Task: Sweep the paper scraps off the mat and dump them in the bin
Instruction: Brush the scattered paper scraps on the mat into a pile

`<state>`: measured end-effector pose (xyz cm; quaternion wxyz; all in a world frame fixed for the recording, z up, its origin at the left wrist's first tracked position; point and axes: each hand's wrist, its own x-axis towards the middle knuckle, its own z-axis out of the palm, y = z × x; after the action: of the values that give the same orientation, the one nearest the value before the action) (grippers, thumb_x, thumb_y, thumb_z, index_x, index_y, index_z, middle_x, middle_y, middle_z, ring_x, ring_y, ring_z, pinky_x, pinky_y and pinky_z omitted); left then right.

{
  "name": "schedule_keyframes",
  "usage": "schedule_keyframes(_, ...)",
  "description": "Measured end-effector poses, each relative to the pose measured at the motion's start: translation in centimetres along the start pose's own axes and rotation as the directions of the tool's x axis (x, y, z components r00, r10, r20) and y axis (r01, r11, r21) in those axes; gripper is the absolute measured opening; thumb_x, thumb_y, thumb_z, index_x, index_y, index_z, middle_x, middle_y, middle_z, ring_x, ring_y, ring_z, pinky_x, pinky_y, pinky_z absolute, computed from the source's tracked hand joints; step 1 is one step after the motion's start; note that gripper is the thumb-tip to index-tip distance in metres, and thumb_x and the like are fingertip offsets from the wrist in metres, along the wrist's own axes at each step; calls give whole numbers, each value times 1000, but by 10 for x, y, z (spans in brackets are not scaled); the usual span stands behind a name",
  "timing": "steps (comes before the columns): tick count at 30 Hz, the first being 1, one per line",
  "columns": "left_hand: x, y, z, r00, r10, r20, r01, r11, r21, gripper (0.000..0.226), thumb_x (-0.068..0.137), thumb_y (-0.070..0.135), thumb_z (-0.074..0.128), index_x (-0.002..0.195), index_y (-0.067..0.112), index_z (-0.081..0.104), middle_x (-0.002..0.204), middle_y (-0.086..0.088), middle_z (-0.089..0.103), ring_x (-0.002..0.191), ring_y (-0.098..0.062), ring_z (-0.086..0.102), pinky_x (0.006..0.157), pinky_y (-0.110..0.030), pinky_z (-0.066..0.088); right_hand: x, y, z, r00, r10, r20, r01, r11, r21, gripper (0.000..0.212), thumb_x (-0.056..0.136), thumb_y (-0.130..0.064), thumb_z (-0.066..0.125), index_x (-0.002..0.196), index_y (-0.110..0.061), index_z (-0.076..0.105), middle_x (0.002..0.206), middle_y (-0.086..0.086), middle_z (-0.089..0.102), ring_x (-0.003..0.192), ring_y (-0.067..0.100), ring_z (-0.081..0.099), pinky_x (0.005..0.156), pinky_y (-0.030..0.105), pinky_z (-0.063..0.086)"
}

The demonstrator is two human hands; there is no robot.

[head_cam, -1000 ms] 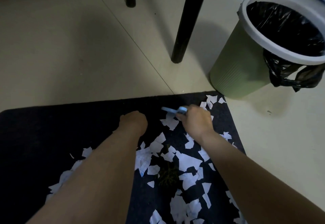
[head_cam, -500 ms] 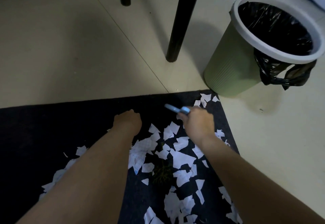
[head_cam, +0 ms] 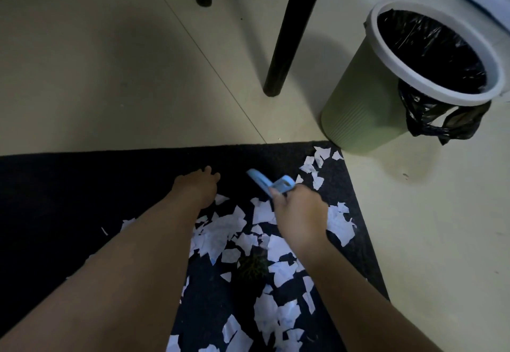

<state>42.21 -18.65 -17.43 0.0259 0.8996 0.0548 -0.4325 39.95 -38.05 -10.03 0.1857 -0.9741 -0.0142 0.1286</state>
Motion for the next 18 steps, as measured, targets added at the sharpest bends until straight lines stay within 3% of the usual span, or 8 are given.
schedule_keyframes(2, -2, 1, 0, 1000, 11, -10, -11, 1000, -5, 73, 98, 15, 47, 155, 23, 2, 161, -7, -7, 147, -28, 12, 117, -48, 26, 7, 3, -1, 999, -15, -42, 11, 996, -87, 29, 96, -39, 47, 94, -13, 62, 76, 1, 56, 59, 17, 51, 54, 26, 39)
schedule_keyframes(4, -5, 4, 2, 999, 20, -31, -20, 1000, -2, 73, 97, 13, 48, 155, 23, 7, 161, -7, -3, 146, -28, 18, 115, -46, 29, 3, 2, 8, 1000, -26, -2, 25, 991, -128, 31, 97, -39, 45, 103, -14, 62, 80, 0, 55, 62, 15, 52, 50, 24, 36)
schedule_keyframes(8, -7, 4, 6, 997, 49, -65, -51, 998, -23, 73, 96, 4, 47, 155, 22, 9, 161, -6, -4, 146, -27, 20, 116, -42, 30, -27, -9, 32, 987, -92, 132, 99, 994, -48, 31, 98, -39, 43, 109, -17, 61, 84, -3, 56, 63, 9, 52, 52, 19, 40)
schedule_keyframes(12, -8, 3, 7, 997, 51, -59, -54, 998, -43, 77, 94, 0, 47, 155, 22, 5, 161, -5, -8, 148, -26, 10, 118, -43, 25, -51, -16, 33, 968, -164, 192, 157, 986, 54, 31, 97, -42, 43, 96, -18, 63, 80, -5, 52, 64, 9, 48, 48, 12, 28)
schedule_keyframes(18, -13, 7, -2, 999, 41, -27, -42, 998, -48, 69, 98, 14, 49, 155, 23, 12, 161, -7, -2, 148, -27, 14, 118, -44, 24, -24, 9, -4, 990, 28, 141, -50, 986, 160, 33, 95, -37, 50, 78, -12, 60, 57, -6, 49, 37, 2, 37, 32, 13, 27)
